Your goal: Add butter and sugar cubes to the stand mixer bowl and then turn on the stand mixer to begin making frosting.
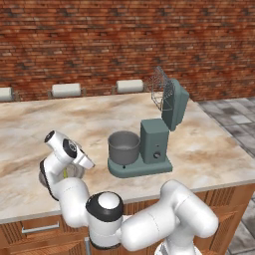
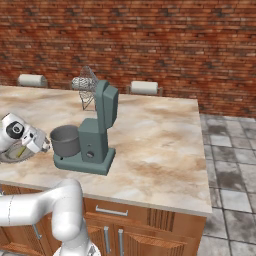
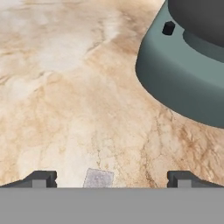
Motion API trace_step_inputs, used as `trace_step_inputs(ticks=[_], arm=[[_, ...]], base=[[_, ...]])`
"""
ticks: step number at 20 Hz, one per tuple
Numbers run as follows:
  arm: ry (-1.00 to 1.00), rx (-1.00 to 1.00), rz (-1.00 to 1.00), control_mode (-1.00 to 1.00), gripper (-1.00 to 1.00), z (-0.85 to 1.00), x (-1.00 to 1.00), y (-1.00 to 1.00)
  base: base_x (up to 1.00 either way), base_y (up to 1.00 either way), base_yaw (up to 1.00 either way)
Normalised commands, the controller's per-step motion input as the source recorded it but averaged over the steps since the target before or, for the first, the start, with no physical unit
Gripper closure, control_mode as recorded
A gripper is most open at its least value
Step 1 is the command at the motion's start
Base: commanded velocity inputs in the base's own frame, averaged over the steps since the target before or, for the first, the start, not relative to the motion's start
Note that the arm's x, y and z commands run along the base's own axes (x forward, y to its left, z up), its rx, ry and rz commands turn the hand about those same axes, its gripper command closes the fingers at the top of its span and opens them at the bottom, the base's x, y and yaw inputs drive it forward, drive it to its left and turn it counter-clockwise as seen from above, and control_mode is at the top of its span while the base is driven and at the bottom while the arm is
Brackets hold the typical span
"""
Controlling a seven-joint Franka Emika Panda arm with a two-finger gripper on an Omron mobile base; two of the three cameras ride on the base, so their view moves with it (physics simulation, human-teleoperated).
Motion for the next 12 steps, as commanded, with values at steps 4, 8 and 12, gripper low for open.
trace_step_inputs(ticks=[4, 8, 12], arm=[[0.00, 0.00, 0.00, -1.00, -1.00, -0.16, 0.01, 0.00], [0.00, 0.00, 0.00, -1.00, -1.00, -0.29, 0.12, 0.00], [0.00, 0.00, 0.00, -1.00, -1.00, -0.26, 0.24, 0.01]], base=[[0.00, 0.00, 0.00], [0.00, 0.00, 0.00], [0.00, 0.00, 0.00]])
